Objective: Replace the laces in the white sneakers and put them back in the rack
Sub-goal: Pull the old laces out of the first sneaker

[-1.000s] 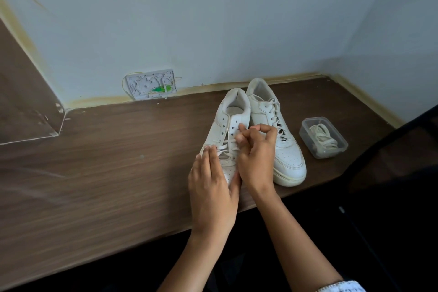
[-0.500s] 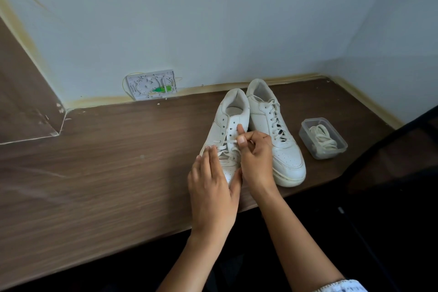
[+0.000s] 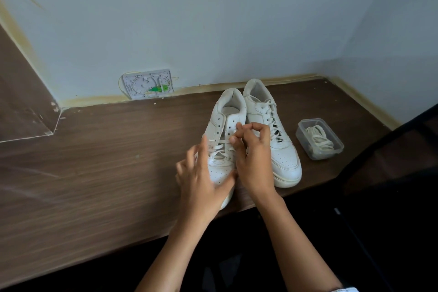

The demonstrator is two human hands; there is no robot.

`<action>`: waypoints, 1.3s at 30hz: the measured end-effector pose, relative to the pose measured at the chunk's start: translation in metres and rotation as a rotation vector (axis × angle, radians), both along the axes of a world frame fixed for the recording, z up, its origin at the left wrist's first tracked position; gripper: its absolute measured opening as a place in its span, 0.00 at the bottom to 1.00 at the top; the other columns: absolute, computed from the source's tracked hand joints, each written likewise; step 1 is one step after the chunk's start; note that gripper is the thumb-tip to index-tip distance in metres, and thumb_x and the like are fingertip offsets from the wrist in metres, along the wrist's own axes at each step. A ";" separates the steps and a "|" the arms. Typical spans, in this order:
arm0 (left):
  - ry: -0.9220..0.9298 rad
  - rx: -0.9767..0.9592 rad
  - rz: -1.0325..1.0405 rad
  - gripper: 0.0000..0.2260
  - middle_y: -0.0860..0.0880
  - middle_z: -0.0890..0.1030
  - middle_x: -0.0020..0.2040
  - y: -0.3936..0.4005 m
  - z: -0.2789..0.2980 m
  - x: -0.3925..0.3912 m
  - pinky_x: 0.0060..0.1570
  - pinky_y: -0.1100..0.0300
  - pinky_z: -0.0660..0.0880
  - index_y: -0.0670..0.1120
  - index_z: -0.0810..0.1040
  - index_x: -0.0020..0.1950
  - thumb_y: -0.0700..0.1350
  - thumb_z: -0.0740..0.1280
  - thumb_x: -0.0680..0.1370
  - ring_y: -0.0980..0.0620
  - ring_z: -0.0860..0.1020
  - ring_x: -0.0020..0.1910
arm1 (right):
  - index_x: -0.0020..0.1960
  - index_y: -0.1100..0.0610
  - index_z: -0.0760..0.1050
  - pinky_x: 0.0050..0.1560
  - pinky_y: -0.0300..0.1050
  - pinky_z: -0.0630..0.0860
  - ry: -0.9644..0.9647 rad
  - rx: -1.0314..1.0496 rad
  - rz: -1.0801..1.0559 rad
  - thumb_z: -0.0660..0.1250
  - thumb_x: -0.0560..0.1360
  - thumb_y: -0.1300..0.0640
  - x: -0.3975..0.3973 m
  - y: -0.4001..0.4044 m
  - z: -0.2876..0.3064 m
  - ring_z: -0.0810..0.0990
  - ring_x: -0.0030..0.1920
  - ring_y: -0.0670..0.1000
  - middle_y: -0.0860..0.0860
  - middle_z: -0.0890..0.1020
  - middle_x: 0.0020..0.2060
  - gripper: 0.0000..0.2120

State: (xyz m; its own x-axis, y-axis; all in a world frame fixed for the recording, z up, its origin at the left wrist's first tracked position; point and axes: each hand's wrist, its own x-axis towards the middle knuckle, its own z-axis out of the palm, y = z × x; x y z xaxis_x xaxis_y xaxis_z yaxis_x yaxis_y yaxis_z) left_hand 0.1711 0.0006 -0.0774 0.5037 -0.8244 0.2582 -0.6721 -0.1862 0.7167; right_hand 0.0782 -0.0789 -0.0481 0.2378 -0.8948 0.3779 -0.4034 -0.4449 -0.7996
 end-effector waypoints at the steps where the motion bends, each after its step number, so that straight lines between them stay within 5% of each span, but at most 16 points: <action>1: -0.002 -0.001 -0.003 0.43 0.49 0.68 0.68 0.000 0.000 0.000 0.59 0.51 0.65 0.53 0.62 0.78 0.68 0.59 0.65 0.43 0.69 0.60 | 0.60 0.67 0.76 0.59 0.25 0.67 0.002 -0.006 0.000 0.63 0.81 0.63 0.000 0.000 0.000 0.72 0.54 0.28 0.49 0.66 0.59 0.11; 8: -0.021 -0.003 -0.028 0.37 0.54 0.67 0.68 0.001 0.005 0.000 0.59 0.49 0.67 0.61 0.66 0.75 0.68 0.57 0.65 0.44 0.68 0.60 | 0.56 0.65 0.77 0.54 0.22 0.65 0.047 -0.049 -0.002 0.66 0.78 0.64 -0.001 0.002 0.004 0.71 0.54 0.29 0.46 0.66 0.57 0.08; 14: -0.008 0.012 -0.008 0.38 0.56 0.66 0.69 0.002 0.006 -0.002 0.61 0.48 0.67 0.62 0.64 0.75 0.72 0.56 0.66 0.45 0.65 0.60 | 0.49 0.54 0.68 0.52 0.36 0.76 -0.191 -0.051 -0.179 0.58 0.80 0.68 -0.011 -0.002 0.018 0.79 0.52 0.44 0.50 0.75 0.53 0.10; 17: -0.024 0.003 0.002 0.37 0.56 0.66 0.68 0.002 0.005 -0.004 0.58 0.53 0.64 0.60 0.64 0.75 0.73 0.54 0.69 0.48 0.64 0.60 | 0.52 0.57 0.72 0.50 0.27 0.72 -0.164 -0.098 -0.268 0.61 0.81 0.62 -0.026 -0.008 0.024 0.80 0.53 0.47 0.51 0.74 0.59 0.03; 21: -0.048 -0.119 0.011 0.22 0.54 0.77 0.56 0.004 0.011 -0.005 0.48 0.66 0.60 0.53 0.75 0.67 0.62 0.58 0.79 0.50 0.75 0.49 | 0.67 0.60 0.73 0.59 0.18 0.59 0.058 -0.121 -0.244 0.63 0.80 0.62 -0.043 0.003 0.022 0.65 0.63 0.35 0.51 0.69 0.69 0.16; 26: 0.007 -0.194 -0.012 0.08 0.54 0.81 0.38 0.006 0.026 -0.005 0.34 0.63 0.69 0.55 0.81 0.54 0.52 0.63 0.79 0.61 0.73 0.31 | 0.57 0.55 0.80 0.56 0.38 0.74 0.081 -0.013 -0.256 0.66 0.79 0.61 -0.056 0.028 0.021 0.77 0.50 0.39 0.47 0.79 0.52 0.09; 29: -0.198 -0.237 -0.072 0.11 0.57 0.81 0.44 -0.002 0.025 0.002 0.44 0.53 0.74 0.56 0.82 0.55 0.53 0.62 0.78 0.52 0.74 0.41 | 0.59 0.55 0.79 0.53 0.36 0.75 0.133 0.066 -0.159 0.67 0.79 0.52 -0.059 0.045 0.017 0.77 0.51 0.39 0.45 0.78 0.51 0.12; 34: -0.524 -0.121 -0.029 0.11 0.52 0.75 0.60 -0.017 0.025 -0.006 0.61 0.48 0.61 0.54 0.83 0.54 0.54 0.62 0.79 0.45 0.67 0.59 | 0.75 0.54 0.64 0.67 0.29 0.60 0.306 0.095 0.066 0.67 0.76 0.42 -0.062 0.054 0.005 0.66 0.69 0.41 0.44 0.68 0.68 0.32; 39: -0.223 -0.163 -0.079 0.01 0.55 0.73 0.61 -0.030 0.020 -0.007 0.62 0.44 0.65 0.58 0.85 0.43 0.51 0.74 0.73 0.46 0.64 0.61 | 0.79 0.58 0.54 0.73 0.31 0.51 0.408 0.038 0.129 0.67 0.75 0.38 -0.060 0.048 -0.003 0.57 0.76 0.45 0.51 0.61 0.76 0.42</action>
State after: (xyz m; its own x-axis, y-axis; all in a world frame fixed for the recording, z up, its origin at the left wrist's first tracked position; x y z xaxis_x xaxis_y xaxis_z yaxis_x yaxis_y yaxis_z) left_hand 0.1644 -0.0294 -0.0570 0.3557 -0.7974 0.4874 -0.8241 -0.0217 0.5660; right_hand 0.0180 -0.0308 -0.0507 0.4714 -0.8597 0.1969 -0.6331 -0.4853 -0.6031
